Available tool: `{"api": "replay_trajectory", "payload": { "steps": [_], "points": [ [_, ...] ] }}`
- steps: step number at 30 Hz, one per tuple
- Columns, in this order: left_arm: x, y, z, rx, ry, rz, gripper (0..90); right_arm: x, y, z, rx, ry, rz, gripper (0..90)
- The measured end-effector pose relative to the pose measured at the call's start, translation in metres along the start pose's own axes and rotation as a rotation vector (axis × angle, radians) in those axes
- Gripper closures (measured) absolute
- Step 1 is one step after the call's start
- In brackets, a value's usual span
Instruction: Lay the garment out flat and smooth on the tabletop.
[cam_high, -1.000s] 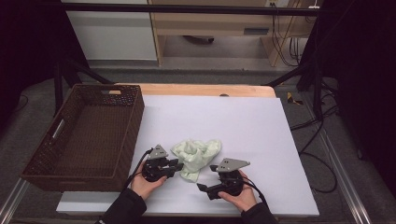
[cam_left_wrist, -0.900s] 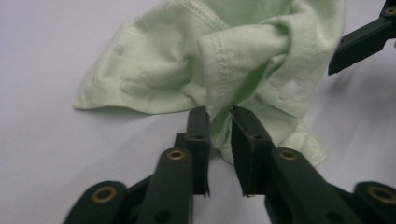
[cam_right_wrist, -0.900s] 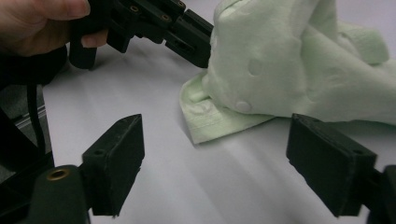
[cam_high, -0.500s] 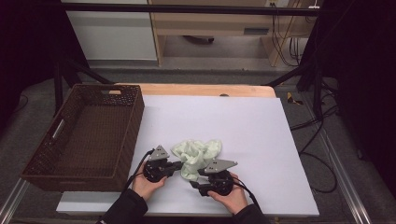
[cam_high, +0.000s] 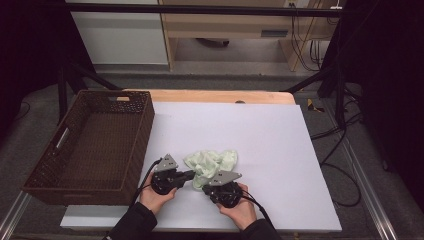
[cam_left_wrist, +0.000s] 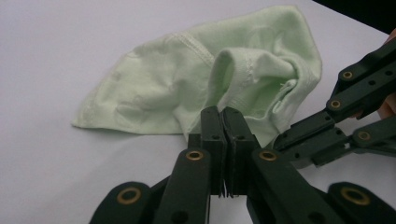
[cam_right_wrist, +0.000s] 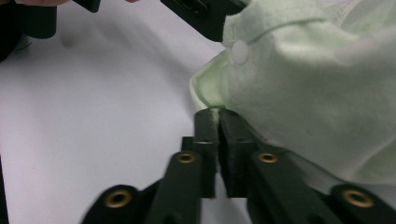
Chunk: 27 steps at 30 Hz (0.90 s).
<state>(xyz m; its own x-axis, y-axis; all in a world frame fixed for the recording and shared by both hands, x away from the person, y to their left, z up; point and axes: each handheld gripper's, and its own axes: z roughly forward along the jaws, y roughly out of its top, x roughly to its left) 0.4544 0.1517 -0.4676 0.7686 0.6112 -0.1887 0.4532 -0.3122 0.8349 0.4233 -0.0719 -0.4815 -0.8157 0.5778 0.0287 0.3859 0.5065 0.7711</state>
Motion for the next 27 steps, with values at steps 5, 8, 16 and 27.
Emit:
{"api": "replay_trajectory", "payload": {
  "steps": [5, 8, 16, 27],
  "points": [
    [0.000, 0.003, -0.007, -0.024, 0.000, -0.012, 88.0, 0.004, 0.006, -0.007, -0.018, 0.041, -0.009, 89.6],
    [0.002, 0.004, -0.012, -0.032, 0.005, -0.026, 88.0, 0.011, 0.012, -0.013, -0.046, 0.098, -0.017, 89.6],
    [0.002, -0.004, -0.025, 0.012, 0.031, -0.053, 88.1, 0.034, 0.016, 0.006, -0.020, 0.228, -0.027, 89.1],
    [0.005, -0.009, -0.026, 0.024, 0.045, -0.051, 88.0, 0.003, 0.025, -0.035, -0.141, 0.183, 0.073, 58.5]
  ]
}}
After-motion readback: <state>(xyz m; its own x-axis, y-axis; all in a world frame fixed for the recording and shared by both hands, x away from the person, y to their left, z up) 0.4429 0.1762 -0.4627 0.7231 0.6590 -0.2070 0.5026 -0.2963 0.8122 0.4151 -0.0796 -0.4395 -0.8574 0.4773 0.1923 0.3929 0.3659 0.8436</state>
